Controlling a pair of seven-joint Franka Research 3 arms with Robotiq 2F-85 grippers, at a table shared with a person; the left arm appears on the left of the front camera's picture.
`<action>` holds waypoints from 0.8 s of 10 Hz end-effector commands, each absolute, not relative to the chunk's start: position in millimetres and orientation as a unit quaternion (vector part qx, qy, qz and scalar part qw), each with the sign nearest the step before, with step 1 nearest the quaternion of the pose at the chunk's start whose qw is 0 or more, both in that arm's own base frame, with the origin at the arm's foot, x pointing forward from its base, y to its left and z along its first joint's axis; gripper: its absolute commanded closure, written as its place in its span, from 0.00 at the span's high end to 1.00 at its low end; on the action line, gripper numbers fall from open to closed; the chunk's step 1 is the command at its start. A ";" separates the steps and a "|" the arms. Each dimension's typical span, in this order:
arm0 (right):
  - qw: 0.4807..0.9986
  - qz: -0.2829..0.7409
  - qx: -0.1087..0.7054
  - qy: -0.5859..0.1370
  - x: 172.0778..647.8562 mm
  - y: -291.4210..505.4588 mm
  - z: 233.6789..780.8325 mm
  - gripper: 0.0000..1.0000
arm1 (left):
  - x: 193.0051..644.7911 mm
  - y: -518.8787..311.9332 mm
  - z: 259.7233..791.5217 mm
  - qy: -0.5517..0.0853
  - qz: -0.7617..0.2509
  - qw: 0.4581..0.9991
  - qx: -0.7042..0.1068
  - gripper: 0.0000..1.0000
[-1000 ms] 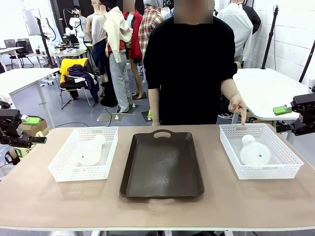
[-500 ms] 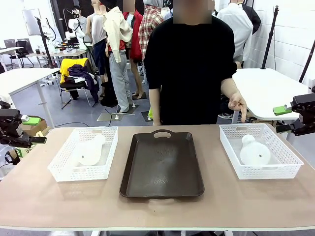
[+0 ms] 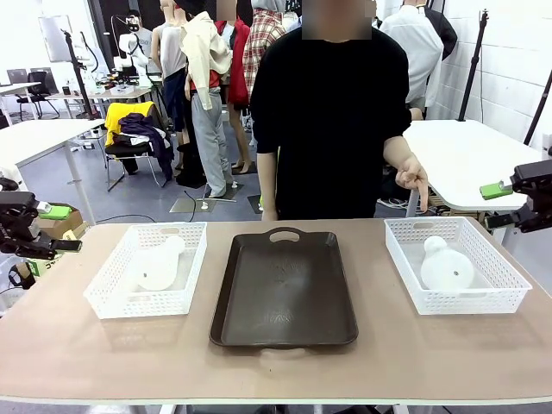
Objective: Prepare the laboratory tools.
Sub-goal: Pick up the Big flask that the person points to.
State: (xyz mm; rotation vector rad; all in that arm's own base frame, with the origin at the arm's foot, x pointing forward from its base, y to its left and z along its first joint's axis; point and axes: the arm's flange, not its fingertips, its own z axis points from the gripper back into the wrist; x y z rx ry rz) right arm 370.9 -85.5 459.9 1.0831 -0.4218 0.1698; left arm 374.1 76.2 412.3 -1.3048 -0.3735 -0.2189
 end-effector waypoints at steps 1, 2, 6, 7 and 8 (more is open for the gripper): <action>0.889 0.073 0.408 -0.193 387.7 -82.9 494.9 1.00 | 373.9 76.8 413.5 -0.176 -0.100 0.766 -0.610 1.00; 0.918 0.079 0.341 -0.187 405.4 -75.1 509.3 1.00 | 373.9 76.8 413.5 -0.176 -0.100 0.766 -0.610 1.00; 0.982 0.080 0.140 -0.101 497.2 -17.4 513.5 1.00 | 373.9 76.8 413.5 -0.176 -0.100 0.766 -0.610 1.00; 0.990 0.062 0.101 -0.083 523.1 -0.7 501.1 1.00 | 373.9 76.8 413.5 -0.176 -0.100 0.766 -0.610 1.00; 0.994 0.047 0.060 -0.074 541.1 12.6 486.1 1.00 | 373.9 76.8 413.5 -0.176 -0.100 0.766 -0.610 1.00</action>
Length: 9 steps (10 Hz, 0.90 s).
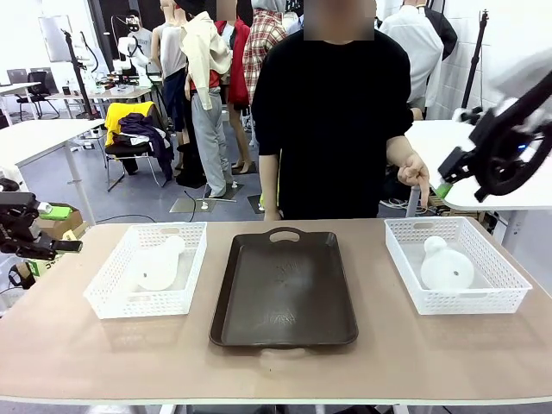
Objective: Prepare the laboratory tools.
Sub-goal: Pick up the Big flask that the person points to.
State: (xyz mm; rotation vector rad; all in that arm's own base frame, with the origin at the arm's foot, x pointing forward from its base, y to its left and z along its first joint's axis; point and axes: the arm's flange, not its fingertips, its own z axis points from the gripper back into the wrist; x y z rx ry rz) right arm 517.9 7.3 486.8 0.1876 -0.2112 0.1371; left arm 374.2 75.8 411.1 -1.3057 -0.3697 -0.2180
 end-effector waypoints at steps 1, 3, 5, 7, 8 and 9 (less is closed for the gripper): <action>0.997 0.031 0.033 -0.065 556.3 24.0 470.5 1.00 | 373.9 76.8 413.5 -0.176 -0.100 0.766 -0.610 1.00; 0.997 -0.024 0.006 -0.066 583.2 36.5 438.0 1.00 | 373.9 76.8 413.5 -0.176 -0.100 0.766 -0.610 1.00; 0.993 -0.081 -0.038 -0.076 607.3 36.3 407.7 1.00 | 373.9 76.8 413.5 -0.176 -0.100 0.766 -0.610 1.00; 0.987 -0.134 -0.038 -0.079 618.3 28.8 382.8 1.00 | 373.9 76.8 413.5 -0.176 -0.100 0.766 -0.610 1.00; 0.985 -0.150 -0.028 -0.087 617.8 25.8 374.7 1.00 | 373.9 76.8 413.5 -0.176 -0.100 0.766 -0.610 1.00; 0.984 -0.157 -0.017 -0.084 615.8 23.0 366.7 1.00 | 373.9 76.8 413.5 -0.176 -0.100 0.766 -0.610 1.00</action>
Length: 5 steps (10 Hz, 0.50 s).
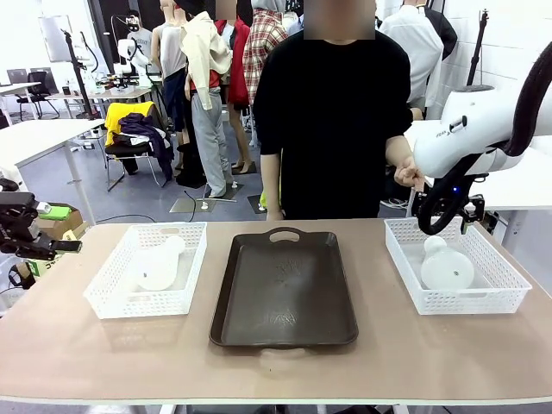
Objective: Prepare the laboratory tools.
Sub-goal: Pick up the Big flask that the person points to.
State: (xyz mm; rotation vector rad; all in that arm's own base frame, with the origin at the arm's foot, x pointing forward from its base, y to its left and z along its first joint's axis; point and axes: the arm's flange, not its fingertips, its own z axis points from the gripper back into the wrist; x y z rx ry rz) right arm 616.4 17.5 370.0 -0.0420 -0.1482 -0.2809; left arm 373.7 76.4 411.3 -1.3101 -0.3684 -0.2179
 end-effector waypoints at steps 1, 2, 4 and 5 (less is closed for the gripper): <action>0.983 -0.162 -0.008 -0.088 612.6 22.1 359.5 1.00 | 373.9 76.8 413.5 -0.176 -0.100 0.766 -0.610 1.00; 0.983 -0.165 0.000 -0.085 610.6 21.8 352.4 1.00 | 373.9 76.8 413.5 -0.176 -0.100 0.766 -0.610 1.00; 0.986 -0.152 0.007 -0.071 612.1 23.8 342.2 1.00 | 373.9 76.8 413.5 -0.176 -0.100 0.766 -0.610 1.00; 0.987 -0.145 0.004 -0.065 613.2 23.8 338.0 1.00 | 373.9 76.8 413.5 -0.176 -0.100 0.766 -0.610 1.00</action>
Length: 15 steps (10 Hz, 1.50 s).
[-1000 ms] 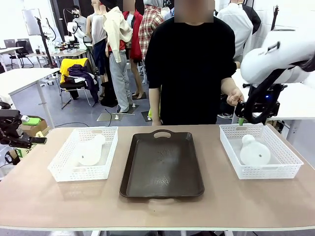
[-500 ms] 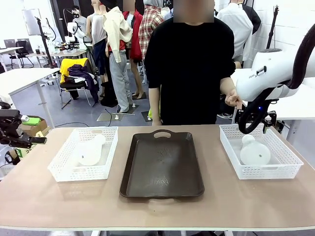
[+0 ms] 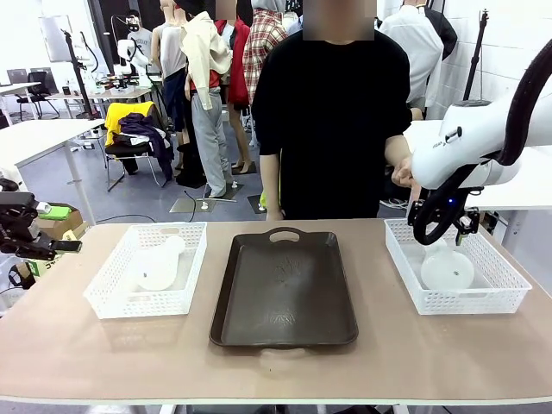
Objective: Prepare the laboratory tools.
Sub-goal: Pick up the Big flask that the person points to.
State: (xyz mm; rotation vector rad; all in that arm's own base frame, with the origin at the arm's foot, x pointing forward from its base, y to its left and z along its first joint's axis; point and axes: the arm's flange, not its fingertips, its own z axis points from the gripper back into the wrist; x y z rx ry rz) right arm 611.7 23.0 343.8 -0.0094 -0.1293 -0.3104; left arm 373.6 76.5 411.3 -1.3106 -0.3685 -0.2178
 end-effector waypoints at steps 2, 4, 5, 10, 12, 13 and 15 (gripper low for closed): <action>0.988 -0.141 0.001 -0.061 613.6 22.7 329.3 1.00 | 373.9 76.8 413.5 -0.176 -0.100 0.766 -0.610 1.00; 0.988 -0.137 -0.004 -0.067 613.9 22.6 324.2 1.00 | 373.9 76.8 413.5 -0.176 -0.100 0.766 -0.610 1.00; 0.988 -0.137 -0.007 -0.069 615.2 21.7 321.3 1.00 | 373.9 76.8 413.5 -0.176 -0.100 0.766 -0.610 1.00; 0.990 -0.122 -0.029 -0.069 617.2 22.5 317.8 0.50 | 373.9 76.8 413.5 -0.176 -0.100 0.766 -0.610 1.00; 0.989 -0.121 -0.039 -0.072 618.3 22.0 319.2 0.14 | 373.9 76.8 413.5 -0.176 -0.100 0.766 -0.610 1.00; 0.989 -0.121 -0.045 -0.072 618.8 21.7 320.6 0.00 | 373.9 76.8 413.5 -0.176 -0.100 0.766 -0.610 1.00; 0.989 -0.123 -0.052 -0.069 618.7 20.5 322.7 0.00 | 373.9 76.8 413.5 -0.176 -0.100 0.766 -0.610 1.00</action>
